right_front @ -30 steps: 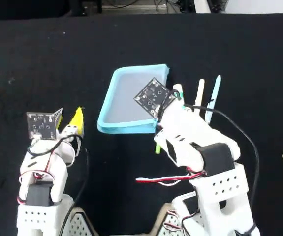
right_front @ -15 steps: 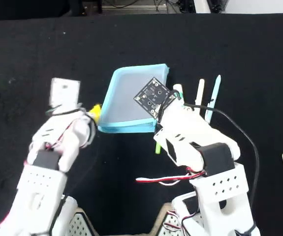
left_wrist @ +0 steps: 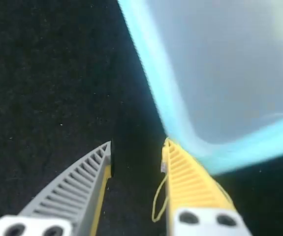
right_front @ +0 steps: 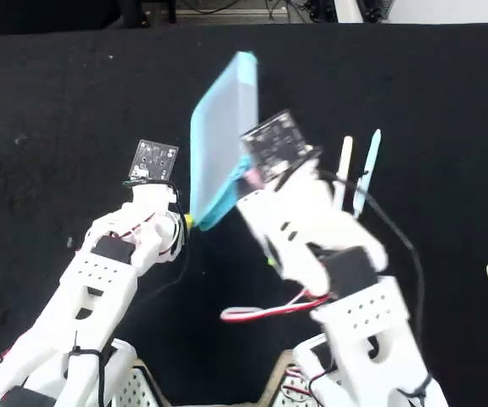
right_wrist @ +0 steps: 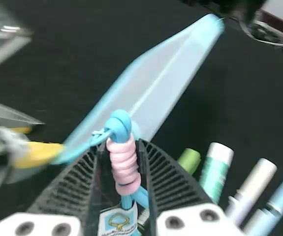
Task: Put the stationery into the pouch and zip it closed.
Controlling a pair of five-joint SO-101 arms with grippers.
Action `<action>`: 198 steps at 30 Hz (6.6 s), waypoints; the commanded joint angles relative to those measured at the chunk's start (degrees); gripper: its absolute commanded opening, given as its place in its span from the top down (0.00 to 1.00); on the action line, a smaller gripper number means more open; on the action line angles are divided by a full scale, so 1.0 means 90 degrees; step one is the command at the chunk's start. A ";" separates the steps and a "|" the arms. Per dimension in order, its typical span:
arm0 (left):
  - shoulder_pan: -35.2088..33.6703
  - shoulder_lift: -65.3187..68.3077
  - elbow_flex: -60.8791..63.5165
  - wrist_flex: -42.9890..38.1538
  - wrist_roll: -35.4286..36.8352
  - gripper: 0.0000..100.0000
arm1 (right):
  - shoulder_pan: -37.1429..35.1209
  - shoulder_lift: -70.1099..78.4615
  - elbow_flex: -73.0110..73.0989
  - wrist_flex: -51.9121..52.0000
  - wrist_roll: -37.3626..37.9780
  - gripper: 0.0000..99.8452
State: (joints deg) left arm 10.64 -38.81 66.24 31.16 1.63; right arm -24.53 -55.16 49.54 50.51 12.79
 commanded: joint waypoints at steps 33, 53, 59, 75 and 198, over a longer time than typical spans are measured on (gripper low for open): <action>-0.1206 0.0010 -0.0230 -0.0039 0.0000 0.83 | -0.1133 -0.0181 0.1001 0.0117 0.0059 0.99; -0.0620 -0.3223 -0.1158 0.3643 -0.1641 0.83 | -0.1045 -0.0181 0.1753 -0.0469 0.0576 0.99; -0.0249 -0.3878 -0.1197 0.4425 -0.2540 0.83 | -0.1045 -0.0181 0.1753 -0.0469 0.0576 0.99; -0.0132 -0.4083 -0.1138 0.4337 -0.2510 0.83 | -0.1045 -0.0181 0.1773 -0.0469 0.0576 0.99; -0.1353 -0.4093 -0.0210 0.1895 0.1397 0.97 | -0.1006 -0.2085 0.1578 0.0850 0.0576 0.99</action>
State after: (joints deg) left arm 2.37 -75.21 70.37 49.10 12.00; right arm -34.90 -68.09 65.89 55.25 17.71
